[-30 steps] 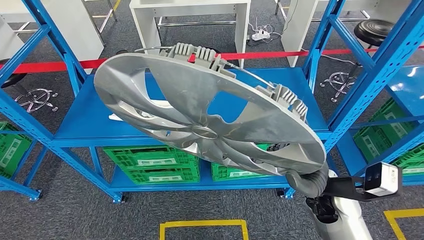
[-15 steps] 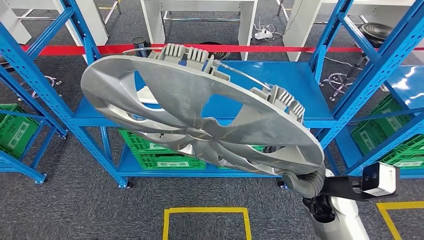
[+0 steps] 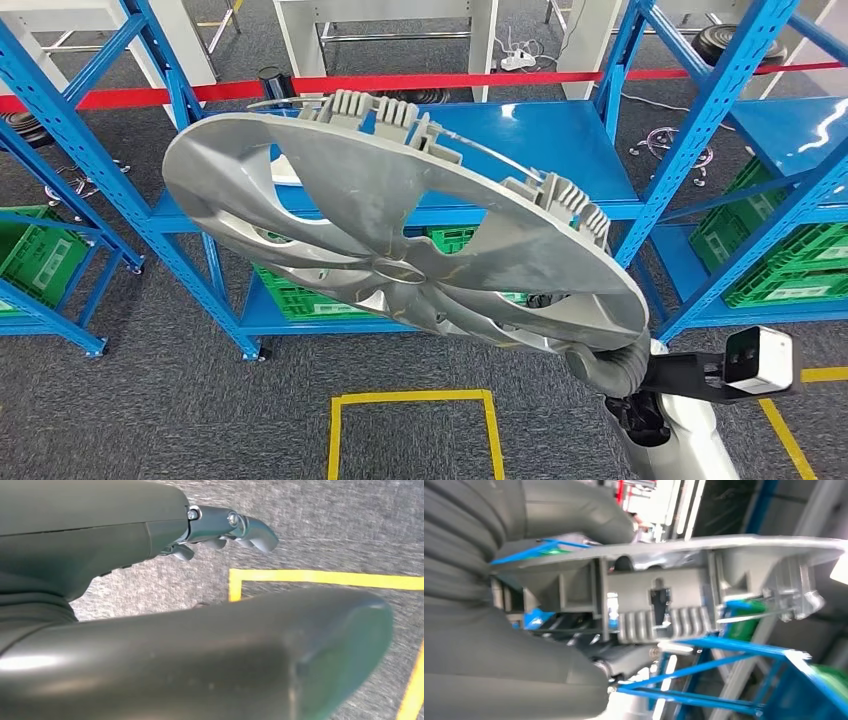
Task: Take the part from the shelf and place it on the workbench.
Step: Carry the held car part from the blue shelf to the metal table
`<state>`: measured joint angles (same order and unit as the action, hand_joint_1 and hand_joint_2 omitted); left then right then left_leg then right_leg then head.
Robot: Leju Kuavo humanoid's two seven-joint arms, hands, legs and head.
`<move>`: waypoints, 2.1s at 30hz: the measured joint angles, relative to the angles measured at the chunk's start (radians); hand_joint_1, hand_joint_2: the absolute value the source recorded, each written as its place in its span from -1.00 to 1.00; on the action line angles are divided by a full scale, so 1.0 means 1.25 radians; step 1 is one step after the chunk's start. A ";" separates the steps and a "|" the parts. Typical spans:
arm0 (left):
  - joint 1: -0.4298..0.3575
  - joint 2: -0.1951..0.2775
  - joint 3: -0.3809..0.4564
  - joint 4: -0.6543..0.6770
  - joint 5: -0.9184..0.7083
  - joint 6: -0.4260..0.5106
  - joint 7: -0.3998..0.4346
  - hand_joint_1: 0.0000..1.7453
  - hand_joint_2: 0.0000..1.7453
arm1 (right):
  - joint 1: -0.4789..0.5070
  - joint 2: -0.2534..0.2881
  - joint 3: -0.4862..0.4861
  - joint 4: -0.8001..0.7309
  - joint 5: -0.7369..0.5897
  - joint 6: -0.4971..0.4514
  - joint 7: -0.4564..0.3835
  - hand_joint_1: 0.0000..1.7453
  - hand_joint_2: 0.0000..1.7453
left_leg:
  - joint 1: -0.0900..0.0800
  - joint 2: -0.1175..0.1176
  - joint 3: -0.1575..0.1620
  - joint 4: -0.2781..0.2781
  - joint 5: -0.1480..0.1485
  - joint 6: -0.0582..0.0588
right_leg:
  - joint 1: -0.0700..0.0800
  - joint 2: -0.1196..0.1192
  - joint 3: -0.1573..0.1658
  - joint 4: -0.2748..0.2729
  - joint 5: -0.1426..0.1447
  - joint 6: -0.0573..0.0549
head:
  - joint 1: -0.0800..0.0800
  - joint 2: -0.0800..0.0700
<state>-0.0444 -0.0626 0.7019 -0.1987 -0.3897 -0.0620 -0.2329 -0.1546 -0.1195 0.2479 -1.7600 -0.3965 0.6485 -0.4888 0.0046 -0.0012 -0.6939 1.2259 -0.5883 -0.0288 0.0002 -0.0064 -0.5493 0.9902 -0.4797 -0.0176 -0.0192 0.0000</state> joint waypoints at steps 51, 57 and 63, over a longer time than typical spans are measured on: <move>-0.006 0.008 0.033 -0.002 -0.003 0.008 -0.023 -1.00 -1.00 | 0.041 0.004 -0.047 -0.045 0.092 0.000 -0.034 1.00 1.00 | 0.007 0.059 0.037 -0.161 0.145 0.027 | -0.018 -0.035 0.028 0.036 -0.060 0.054 | 0.020 0.000; -0.007 0.004 0.034 -0.003 -0.011 0.009 -0.020 -1.00 -1.00 | 0.042 0.004 -0.056 -0.057 0.094 0.001 -0.036 1.00 1.00 | 0.014 0.056 0.024 -0.126 0.119 -0.008 | -0.015 -0.006 0.011 0.021 -0.031 0.015 | 0.016 0.000; -0.005 0.003 0.038 -0.002 -0.013 0.010 -0.016 -1.00 -1.00 | 0.041 0.004 -0.059 -0.059 0.099 0.002 -0.037 1.00 1.00 | 0.011 -0.001 -0.015 0.037 0.032 -0.003 | -0.010 0.047 -0.007 0.023 -0.016 0.009 | 0.008 0.000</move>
<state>-0.0506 -0.0586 0.7500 -0.2011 -0.4063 -0.0496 -0.2529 -0.1028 -0.1148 0.1736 -1.8338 -0.2725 0.6508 -0.5356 0.0181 -0.0026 -0.7133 1.2721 -0.5483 -0.0325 -0.0123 0.0521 -0.5582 1.0187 -0.4991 -0.0064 -0.0093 0.0000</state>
